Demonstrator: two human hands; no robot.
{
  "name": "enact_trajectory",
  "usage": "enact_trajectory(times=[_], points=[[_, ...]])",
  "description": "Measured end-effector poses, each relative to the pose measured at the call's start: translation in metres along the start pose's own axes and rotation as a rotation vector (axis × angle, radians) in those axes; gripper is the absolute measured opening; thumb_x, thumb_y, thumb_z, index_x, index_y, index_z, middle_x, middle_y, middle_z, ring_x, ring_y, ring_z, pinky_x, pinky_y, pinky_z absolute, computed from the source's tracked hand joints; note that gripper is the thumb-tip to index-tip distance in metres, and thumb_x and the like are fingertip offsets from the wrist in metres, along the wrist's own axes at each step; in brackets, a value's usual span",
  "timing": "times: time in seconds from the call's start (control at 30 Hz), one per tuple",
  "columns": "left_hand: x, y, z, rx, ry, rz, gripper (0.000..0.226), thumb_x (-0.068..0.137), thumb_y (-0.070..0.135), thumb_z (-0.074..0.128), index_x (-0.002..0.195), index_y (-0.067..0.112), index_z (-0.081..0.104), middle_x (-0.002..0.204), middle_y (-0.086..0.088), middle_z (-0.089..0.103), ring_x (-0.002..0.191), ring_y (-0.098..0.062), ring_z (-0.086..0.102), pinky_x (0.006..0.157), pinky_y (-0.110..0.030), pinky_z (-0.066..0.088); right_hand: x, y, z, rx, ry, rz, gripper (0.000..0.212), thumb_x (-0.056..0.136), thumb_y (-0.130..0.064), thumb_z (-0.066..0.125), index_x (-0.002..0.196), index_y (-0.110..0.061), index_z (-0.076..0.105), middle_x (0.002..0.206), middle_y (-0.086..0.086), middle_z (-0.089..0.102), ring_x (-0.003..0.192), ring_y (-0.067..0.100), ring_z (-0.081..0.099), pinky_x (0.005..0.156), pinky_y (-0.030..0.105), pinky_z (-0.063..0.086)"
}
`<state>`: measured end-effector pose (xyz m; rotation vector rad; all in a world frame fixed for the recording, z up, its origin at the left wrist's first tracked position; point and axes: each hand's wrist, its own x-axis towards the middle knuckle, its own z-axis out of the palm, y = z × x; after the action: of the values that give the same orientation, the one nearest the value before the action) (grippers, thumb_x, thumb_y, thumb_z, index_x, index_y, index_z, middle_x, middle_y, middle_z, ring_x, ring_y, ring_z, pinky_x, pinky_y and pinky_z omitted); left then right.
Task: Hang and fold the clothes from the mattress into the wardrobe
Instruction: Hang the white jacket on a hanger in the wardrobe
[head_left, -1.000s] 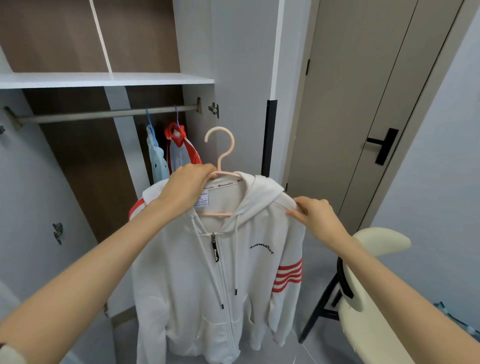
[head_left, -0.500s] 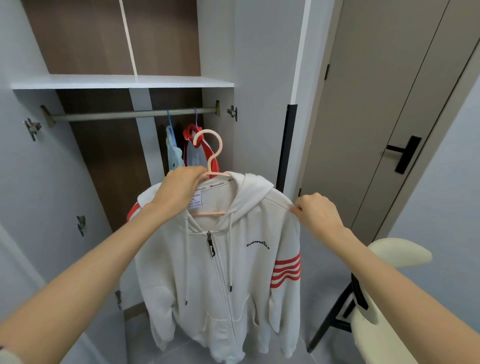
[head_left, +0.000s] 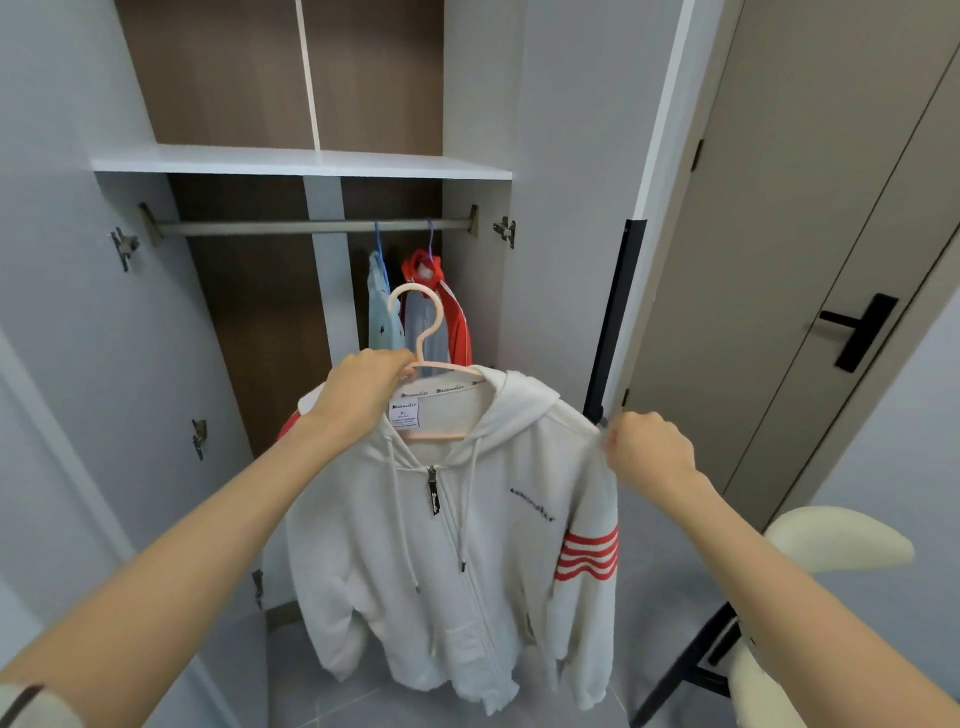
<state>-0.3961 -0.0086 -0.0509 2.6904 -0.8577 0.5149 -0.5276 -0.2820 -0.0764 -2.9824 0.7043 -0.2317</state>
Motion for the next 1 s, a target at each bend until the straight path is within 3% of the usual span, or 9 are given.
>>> enact_trajectory(times=[0.07, 0.17, 0.23, 0.33, 0.43, 0.5, 0.6, 0.77, 1.0], points=[[0.000, -0.002, 0.004, -0.008, -0.017, 0.022, 0.016, 0.096, 0.019, 0.050, 0.107, 0.015, 0.061, 0.099, -0.008, 0.067, 0.088, -0.030, 0.061, 0.076, -0.041, 0.050, 0.000, -0.011, 0.004, -0.001, -0.079, -0.087, 0.024, 0.089, -0.012, 0.052, 0.112, -0.015, 0.053, 0.114, 0.009, 0.055, 0.105, 0.030, 0.048, 0.073, 0.034, 0.044], [0.000, -0.004, 0.009, -0.011, -0.025, 0.087, 0.016, 0.097, 0.025, 0.050, 0.108, 0.018, 0.060, 0.099, -0.005, 0.067, 0.087, -0.027, 0.062, 0.070, -0.035, 0.047, 0.000, -0.039, -0.002, 0.304, -0.037, -0.261, 0.058, 0.089, -0.023, 0.058, 0.142, -0.017, 0.034, 0.140, 0.003, 0.044, 0.128, 0.025, 0.038, 0.094, 0.038, 0.043], [-0.001, -0.003, 0.013, 0.002, -0.005, 0.123, 0.015, 0.097, 0.026, 0.050, 0.108, 0.021, 0.059, 0.100, -0.001, 0.065, 0.089, -0.024, 0.062, 0.069, -0.029, 0.040, 0.002, -0.063, -0.006, 0.481, 0.015, -0.413, 0.047, 0.092, -0.024, 0.056, 0.137, -0.021, 0.043, 0.135, -0.003, 0.052, 0.125, 0.018, 0.046, 0.098, 0.034, 0.042], [0.001, -0.010, 0.014, -0.002, 0.033, 0.171, 0.015, 0.096, 0.025, 0.049, 0.107, 0.023, 0.059, 0.102, 0.001, 0.063, 0.093, -0.022, 0.059, 0.073, -0.033, 0.044, 0.009, -0.090, 0.002, 0.532, 0.014, -0.502, 0.023, 0.096, -0.023, 0.052, 0.119, -0.020, 0.059, 0.110, -0.004, 0.065, 0.102, 0.015, 0.057, 0.083, 0.028, 0.043], [0.007, -0.025, 0.008, 0.010, 0.101, 0.208, 0.013, 0.097, 0.025, 0.051, 0.104, 0.019, 0.060, 0.099, -0.001, 0.062, 0.093, -0.022, 0.056, 0.075, -0.031, 0.042, 0.014, -0.109, 0.011, 0.609, 0.027, -0.529, 0.014, 0.099, -0.025, 0.048, 0.104, -0.018, 0.059, 0.076, -0.009, 0.055, 0.070, 0.009, 0.049, 0.065, 0.027, 0.035], [0.013, -0.035, 0.007, 0.086, 0.165, 0.230, 0.017, 0.096, 0.031, 0.052, 0.103, 0.018, 0.061, 0.101, -0.002, 0.065, 0.095, -0.023, 0.056, 0.089, -0.031, 0.038, 0.018, -0.121, 0.013, 0.649, 0.016, -0.563, 0.015, 0.100, -0.029, 0.044, 0.098, -0.018, 0.054, 0.064, -0.009, 0.045, 0.061, 0.010, 0.041, 0.060, 0.031, 0.032], [0.025, -0.054, 0.006, 0.226, 0.183, 0.195, 0.022, 0.096, 0.034, 0.051, 0.110, 0.020, 0.061, 0.114, 0.000, 0.063, 0.110, -0.021, 0.054, 0.106, -0.037, 0.031, 0.031, -0.144, 0.013, 0.696, -0.044, -0.603, 0.016, 0.101, -0.030, 0.041, 0.094, -0.020, 0.051, 0.062, -0.008, 0.043, 0.061, 0.012, 0.039, 0.061, 0.031, 0.033], [0.046, -0.093, 0.008, 0.129, 0.139, 0.048, 0.032, 0.099, 0.038, 0.040, 0.116, 0.020, 0.060, 0.120, 0.001, 0.058, 0.105, -0.018, 0.053, 0.087, -0.031, 0.043, 0.068, -0.191, 0.020, 0.921, -0.147, -0.510, 0.016, 0.098, -0.022, 0.048, 0.086, -0.015, 0.054, 0.071, -0.008, 0.046, 0.065, 0.005, 0.039, 0.059, 0.016, 0.032], [0.089, -0.161, 0.042, -0.189, 0.065, -0.297, 0.032, 0.100, 0.032, 0.042, 0.129, 0.023, 0.051, 0.129, 0.001, 0.056, 0.113, -0.020, 0.054, 0.090, -0.038, 0.046, 0.150, -0.248, 0.052, 1.091, -0.279, -0.382, 0.018, 0.097, -0.020, 0.050, 0.079, -0.020, 0.053, 0.079, -0.006, 0.053, 0.070, 0.005, 0.047, 0.063, 0.020, 0.035]])
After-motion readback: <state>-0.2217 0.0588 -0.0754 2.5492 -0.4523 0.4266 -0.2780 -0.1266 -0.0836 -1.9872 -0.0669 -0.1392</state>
